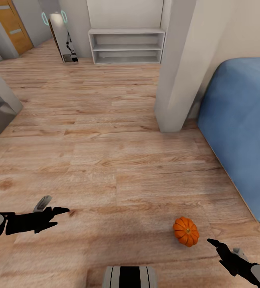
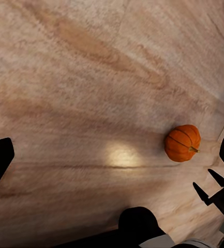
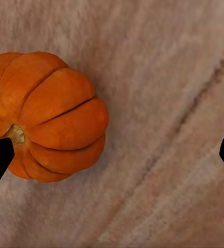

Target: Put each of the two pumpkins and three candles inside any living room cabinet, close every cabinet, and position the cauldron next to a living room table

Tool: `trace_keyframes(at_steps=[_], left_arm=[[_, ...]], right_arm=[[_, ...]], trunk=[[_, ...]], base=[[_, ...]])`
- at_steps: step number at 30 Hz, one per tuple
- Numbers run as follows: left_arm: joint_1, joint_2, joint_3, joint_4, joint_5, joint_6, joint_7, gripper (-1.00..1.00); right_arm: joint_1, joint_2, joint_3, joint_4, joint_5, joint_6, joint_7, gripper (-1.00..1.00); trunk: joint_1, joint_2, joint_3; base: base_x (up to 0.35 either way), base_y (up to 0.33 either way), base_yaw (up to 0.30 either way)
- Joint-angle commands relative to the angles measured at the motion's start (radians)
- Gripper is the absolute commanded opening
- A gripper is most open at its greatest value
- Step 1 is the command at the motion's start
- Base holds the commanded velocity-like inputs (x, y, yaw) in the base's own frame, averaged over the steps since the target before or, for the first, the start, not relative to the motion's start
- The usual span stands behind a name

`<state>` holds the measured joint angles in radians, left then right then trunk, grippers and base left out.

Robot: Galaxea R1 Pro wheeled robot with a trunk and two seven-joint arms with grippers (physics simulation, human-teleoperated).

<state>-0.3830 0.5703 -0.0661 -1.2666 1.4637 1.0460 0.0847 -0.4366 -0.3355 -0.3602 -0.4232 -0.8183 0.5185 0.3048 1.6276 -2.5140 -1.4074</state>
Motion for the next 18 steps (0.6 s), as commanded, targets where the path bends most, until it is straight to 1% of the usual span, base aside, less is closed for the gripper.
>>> trace_keyframes(at_steps=[1,4,8,12,18], left_arm=[[-0.001,0.001,-0.001,0.0,0.01,0.001,0.009,1.0],[-0.001,0.001,-0.001,0.0,0.009,0.001,0.009,1.0],[-0.001,0.0,-0.001,0.0,0.008,0.001,0.009,1.0],[-0.001,0.0,-0.001,0.0,0.007,0.001,0.009,1.0],[-0.001,0.0,-0.001,0.0,0.004,0.001,0.009,1.0]], right_arm=[[0.0,0.0,-0.006,0.0,-0.001,0.008,0.002,1.0],[0.0,0.001,-0.006,0.0,-0.001,0.008,0.002,1.0],[0.0,0.002,-0.006,-0.001,-0.001,0.007,0.001,1.0],[-0.001,0.002,-0.006,0.0,-0.001,0.006,0.002,1.0],[-0.001,0.002,-0.006,0.0,-0.001,0.006,0.002,1.0]], trunk=[[0.0,0.0,-0.001],[0.0,0.0,-0.001],[0.0,0.0,-0.001],[0.0,0.0,-0.001],[0.0,0.0,-0.001]], base=[[0.0,0.006,0.0],[0.006,0.012,0.0],[0.094,0.159,0.0],[0.034,0.06,0.0],[0.088,0.12,0.0]])
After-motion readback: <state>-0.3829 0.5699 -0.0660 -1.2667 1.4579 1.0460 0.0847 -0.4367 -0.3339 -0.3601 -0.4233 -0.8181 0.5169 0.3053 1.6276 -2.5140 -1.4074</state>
